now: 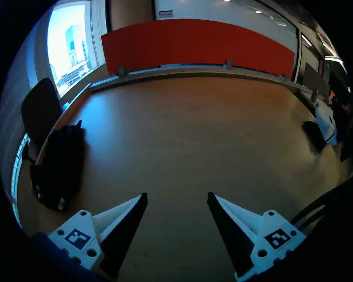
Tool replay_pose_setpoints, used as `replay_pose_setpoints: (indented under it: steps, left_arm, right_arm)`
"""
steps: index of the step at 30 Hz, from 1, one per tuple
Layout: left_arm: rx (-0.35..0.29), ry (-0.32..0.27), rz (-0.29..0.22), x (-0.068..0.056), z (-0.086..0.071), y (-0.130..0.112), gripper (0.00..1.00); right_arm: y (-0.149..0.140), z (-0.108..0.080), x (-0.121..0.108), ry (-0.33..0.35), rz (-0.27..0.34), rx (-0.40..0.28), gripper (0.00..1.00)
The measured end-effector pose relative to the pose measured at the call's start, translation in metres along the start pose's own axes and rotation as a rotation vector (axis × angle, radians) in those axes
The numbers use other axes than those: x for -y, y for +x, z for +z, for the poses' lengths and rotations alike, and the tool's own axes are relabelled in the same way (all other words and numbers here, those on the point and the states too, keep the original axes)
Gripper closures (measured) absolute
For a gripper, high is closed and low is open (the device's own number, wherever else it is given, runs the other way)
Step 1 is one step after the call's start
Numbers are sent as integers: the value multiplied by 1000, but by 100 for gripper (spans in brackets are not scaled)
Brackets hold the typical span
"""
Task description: Fold towel
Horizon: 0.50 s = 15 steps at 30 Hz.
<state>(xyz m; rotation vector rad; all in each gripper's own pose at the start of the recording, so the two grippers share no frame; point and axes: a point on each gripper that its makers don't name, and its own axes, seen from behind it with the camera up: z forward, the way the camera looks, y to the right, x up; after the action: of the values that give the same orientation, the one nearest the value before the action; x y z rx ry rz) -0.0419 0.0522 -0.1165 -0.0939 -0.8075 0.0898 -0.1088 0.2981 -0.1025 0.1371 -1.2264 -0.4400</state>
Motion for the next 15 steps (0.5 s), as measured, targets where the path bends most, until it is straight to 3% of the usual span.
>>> replay_pose_setpoints:
  steps: [15]
  left_arm:
    - [-2,-3,0,0,-2,0,6]
  right_arm:
    - [0,-2,0,-6,8,-8,91]
